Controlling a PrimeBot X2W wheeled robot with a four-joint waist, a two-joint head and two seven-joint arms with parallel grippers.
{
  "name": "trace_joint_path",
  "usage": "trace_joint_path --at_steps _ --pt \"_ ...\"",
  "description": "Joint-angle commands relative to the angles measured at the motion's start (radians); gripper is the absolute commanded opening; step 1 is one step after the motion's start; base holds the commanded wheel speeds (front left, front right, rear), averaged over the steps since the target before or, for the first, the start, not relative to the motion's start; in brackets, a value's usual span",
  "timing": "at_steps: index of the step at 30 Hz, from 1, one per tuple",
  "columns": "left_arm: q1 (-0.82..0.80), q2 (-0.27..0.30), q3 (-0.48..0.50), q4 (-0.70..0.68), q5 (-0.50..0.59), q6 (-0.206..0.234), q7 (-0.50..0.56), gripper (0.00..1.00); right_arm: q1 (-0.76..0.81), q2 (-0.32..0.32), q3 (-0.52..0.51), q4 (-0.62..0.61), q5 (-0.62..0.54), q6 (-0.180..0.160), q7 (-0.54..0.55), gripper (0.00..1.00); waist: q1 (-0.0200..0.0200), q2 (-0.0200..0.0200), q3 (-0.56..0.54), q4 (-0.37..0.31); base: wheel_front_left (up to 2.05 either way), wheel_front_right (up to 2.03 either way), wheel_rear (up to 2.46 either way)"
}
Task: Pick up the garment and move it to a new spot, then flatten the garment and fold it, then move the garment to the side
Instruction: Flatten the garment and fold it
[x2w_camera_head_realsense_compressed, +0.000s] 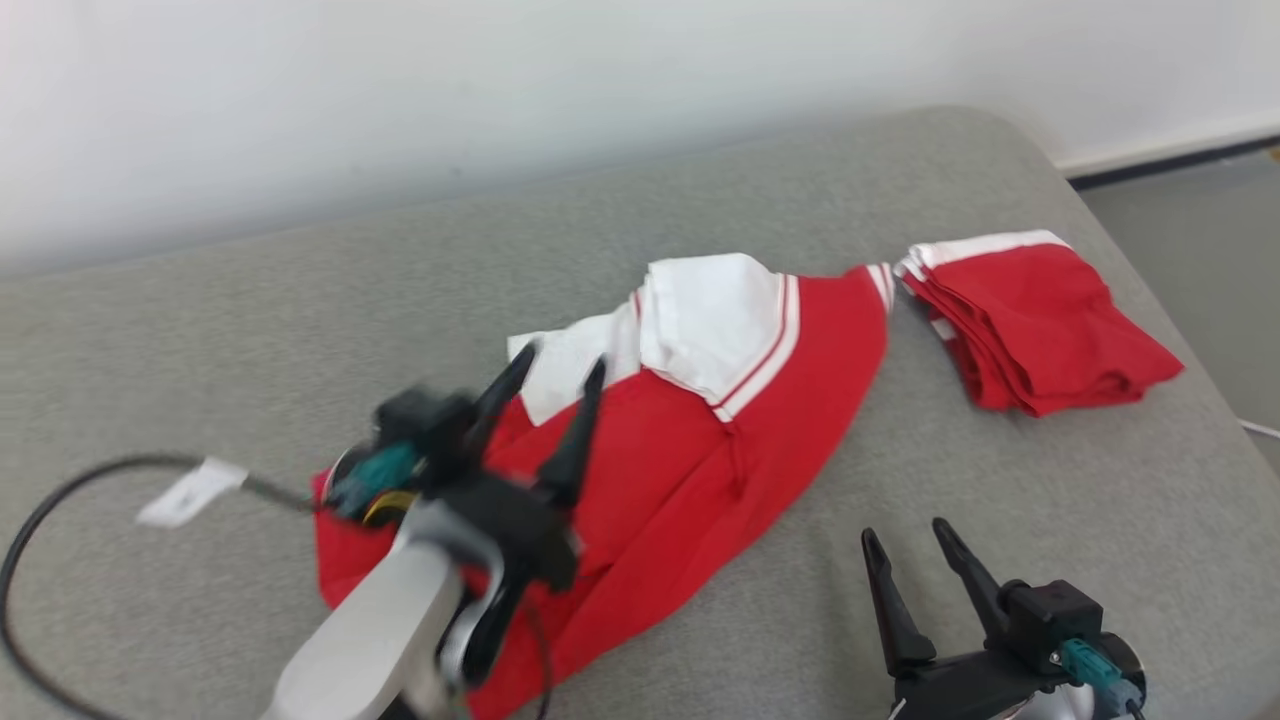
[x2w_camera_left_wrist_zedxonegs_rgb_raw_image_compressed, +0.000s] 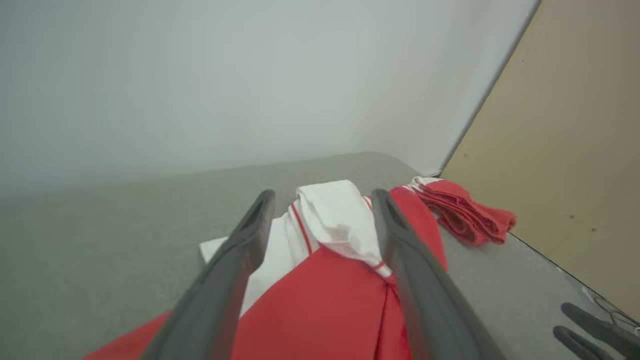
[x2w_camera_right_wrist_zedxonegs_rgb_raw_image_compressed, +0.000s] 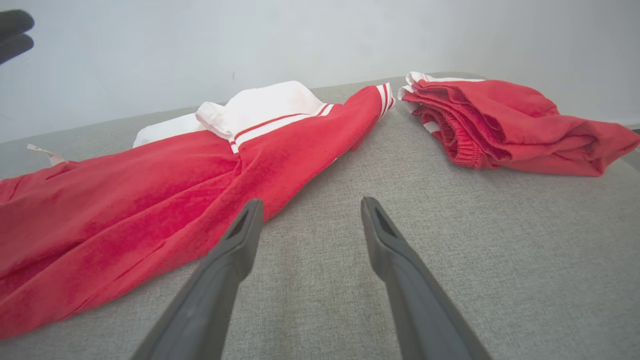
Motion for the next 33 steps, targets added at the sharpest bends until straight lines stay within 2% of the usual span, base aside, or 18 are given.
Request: trace_joint_path --at_steps 1,5,8,11,19,24,30,31,32,33 --pt "0.044 0.014 0.012 -0.012 -0.010 0.016 -0.007 1.00 0.008 -0.001 -0.006 -0.011 -0.011 -0.003 0.004 1.00 0.0000 0.0000 -0.028 0.046 0.00 0.00 0.00" --pt "0.140 0.083 0.066 -0.006 -0.033 0.107 0.003 1.00 0.020 -0.001 -0.017 -0.025 -0.016 -0.003 0.015 1.00 0.0000 0.0000 -0.029 0.081 0.00 0.00 0.00" --pt "0.165 0.105 0.105 0.024 -0.059 0.180 0.046 1.00 0.015 -0.001 -0.012 -0.035 -0.018 -0.003 0.022 1.00 0.0000 0.0000 -0.025 0.096 0.00 0.00 0.00" --pt "0.157 0.115 0.129 0.054 -0.098 0.217 0.122 1.00 0.010 -0.001 -0.008 -0.042 -0.018 -0.003 0.027 1.00 0.0000 0.0000 -0.018 0.099 0.00 0.00 0.00" --pt "0.068 0.143 0.154 0.163 -0.144 0.249 0.272 1.00 -0.004 -0.001 -0.001 -0.054 -0.011 -0.003 0.030 1.00 0.0000 0.0000 0.021 0.056 0.00 0.00 0.00" --pt "0.010 0.149 0.152 0.232 -0.167 0.251 0.367 1.00 -0.016 -0.001 -0.006 -0.058 -0.010 -0.003 0.027 1.00 0.0000 0.0000 0.050 0.023 0.00 0.00 0.00" --pt "0.021 0.096 0.147 0.270 -0.241 0.229 0.526 1.00 -0.009 0.000 -0.022 -0.059 -0.011 -0.003 0.020 1.00 0.0000 0.0000 0.059 0.013 0.00 0.00 0.00" --pt "0.027 0.091 0.143 0.266 -0.250 0.219 0.539 0.77 -0.007 0.000 -0.025 -0.059 -0.012 -0.003 0.019 1.00 0.0000 0.0000 0.059 0.015 0.00 0.00 0.00" --pt "0.030 0.089 0.142 0.260 -0.253 0.209 0.546 0.10 -0.006 -0.001 -0.027 -0.058 -0.012 -0.003 0.019 1.00 0.0000 0.0000 0.058 0.018 0.00 0.00 0.00" --pt "0.031 0.083 0.138 0.253 -0.255 0.199 0.559 0.00 -0.007 -0.001 -0.026 -0.059 -0.011 -0.003 0.018 1.00 0.0000 0.0000 0.056 0.022 0.00 0.00 0.00"
